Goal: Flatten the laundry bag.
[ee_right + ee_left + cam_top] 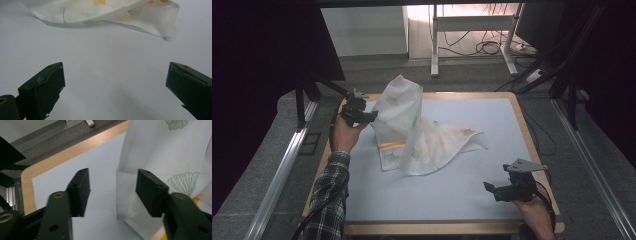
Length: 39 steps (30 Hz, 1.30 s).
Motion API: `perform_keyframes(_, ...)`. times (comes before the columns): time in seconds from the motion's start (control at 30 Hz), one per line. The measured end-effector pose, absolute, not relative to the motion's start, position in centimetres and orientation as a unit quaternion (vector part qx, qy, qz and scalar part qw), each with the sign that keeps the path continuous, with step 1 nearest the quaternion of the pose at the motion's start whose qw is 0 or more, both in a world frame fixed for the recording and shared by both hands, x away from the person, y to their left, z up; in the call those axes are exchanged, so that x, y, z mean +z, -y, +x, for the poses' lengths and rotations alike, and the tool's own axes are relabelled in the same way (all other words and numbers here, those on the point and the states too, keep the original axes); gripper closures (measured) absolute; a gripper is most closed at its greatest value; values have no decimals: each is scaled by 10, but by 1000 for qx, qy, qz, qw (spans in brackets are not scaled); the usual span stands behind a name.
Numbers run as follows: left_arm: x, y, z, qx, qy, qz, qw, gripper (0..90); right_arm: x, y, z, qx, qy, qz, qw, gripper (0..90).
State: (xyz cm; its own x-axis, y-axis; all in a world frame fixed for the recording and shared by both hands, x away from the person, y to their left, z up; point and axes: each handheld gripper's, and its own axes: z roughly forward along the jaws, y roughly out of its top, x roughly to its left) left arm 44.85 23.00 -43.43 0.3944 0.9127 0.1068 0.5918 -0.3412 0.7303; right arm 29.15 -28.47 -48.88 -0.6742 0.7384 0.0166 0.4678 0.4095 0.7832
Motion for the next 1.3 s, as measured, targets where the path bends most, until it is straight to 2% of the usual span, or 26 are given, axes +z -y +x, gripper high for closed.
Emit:
perform_keyframes(0.23,-433,-238,423,247,-466,766,368,208,-489,285,292,402,-821,369,168,25)
perform_keyframes(0.43,-460,-230,384,220,-431,789,378,133,-488,284,292,405,-820,369,165,28)
perform_keyframes(0.7,-497,-223,343,202,-404,810,373,106,-487,278,293,411,-817,368,166,28)
perform_keyframes(0.8,-509,-222,328,186,-401,825,353,89,-487,275,294,412,-819,364,166,27)
perform_keyframes(1.03,-512,-223,306,168,-392,823,375,50,-486,261,297,415,-823,359,143,16)
perform_keyframes(1.3,-513,-226,298,181,-398,819,372,16,-480,242,307,426,-825,348,127,17)
